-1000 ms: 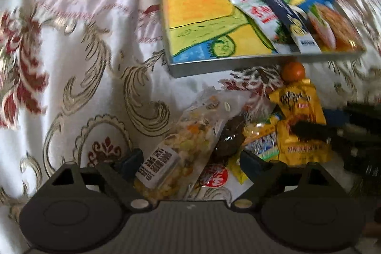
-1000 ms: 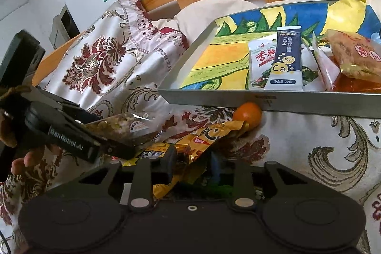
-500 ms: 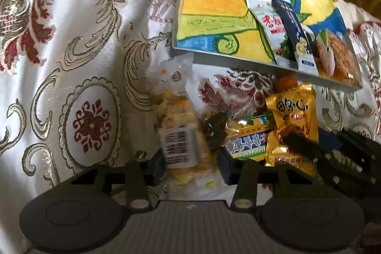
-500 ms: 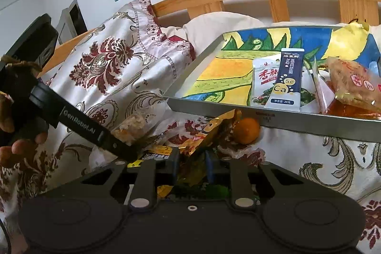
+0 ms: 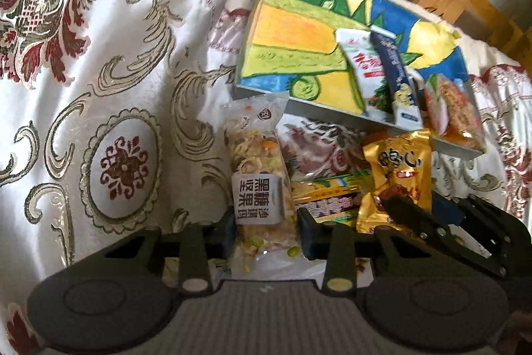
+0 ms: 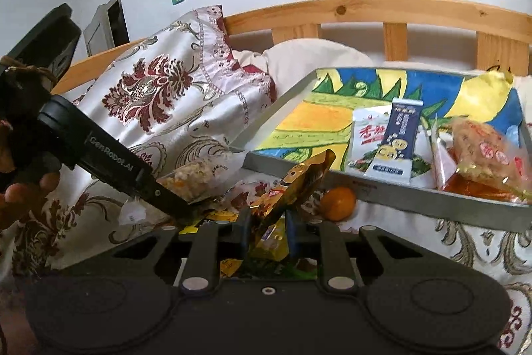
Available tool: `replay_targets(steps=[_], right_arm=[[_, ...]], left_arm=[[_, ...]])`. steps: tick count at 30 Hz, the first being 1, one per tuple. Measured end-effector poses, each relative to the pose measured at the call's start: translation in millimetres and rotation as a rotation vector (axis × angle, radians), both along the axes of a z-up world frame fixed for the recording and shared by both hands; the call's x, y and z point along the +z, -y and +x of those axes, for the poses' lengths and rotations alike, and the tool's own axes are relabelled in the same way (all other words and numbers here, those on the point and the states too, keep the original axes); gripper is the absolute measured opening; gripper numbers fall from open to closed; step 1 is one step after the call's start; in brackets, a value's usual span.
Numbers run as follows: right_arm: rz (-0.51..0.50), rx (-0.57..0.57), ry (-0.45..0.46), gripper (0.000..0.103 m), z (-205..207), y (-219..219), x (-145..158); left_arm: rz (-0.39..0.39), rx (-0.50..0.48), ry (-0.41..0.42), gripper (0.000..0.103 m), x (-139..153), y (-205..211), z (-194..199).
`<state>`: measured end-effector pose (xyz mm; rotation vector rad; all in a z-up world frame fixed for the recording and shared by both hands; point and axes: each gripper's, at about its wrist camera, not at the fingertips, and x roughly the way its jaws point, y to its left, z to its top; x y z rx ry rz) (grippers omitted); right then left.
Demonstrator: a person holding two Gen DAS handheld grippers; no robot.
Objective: Organize snacks
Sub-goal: 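Carry the nut bar into the tray with the left tool while the right tool carries the yellow bag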
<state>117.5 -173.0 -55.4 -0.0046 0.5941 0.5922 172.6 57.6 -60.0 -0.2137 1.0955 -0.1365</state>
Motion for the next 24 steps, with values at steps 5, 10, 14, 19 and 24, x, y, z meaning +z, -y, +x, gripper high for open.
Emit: replay_targets(steps=[5,10,14,19,24], right_arm=[[-0.007,-0.004,0.041,0.022,-1,2,6],[0.0,-0.031,0.084,0.022,1,10,16],[0.01,-0.082,0.122,0.022,9,23,25],[0.024,-0.172,0.17,0.022,26,47,38],[0.031,-0.268,0.21,0.022,45,73,47]], left_arm=[[-0.054,0.013,0.073,0.041,9,10,-10],[-0.088,0.014,0.149,0.041,18,24,-5],[-0.074,-0.004,0.213,0.041,28,42,10],[-0.072,-0.019,0.277,0.041,37,70,38],[-0.089,-0.023,0.315,0.041,40,99,69]])
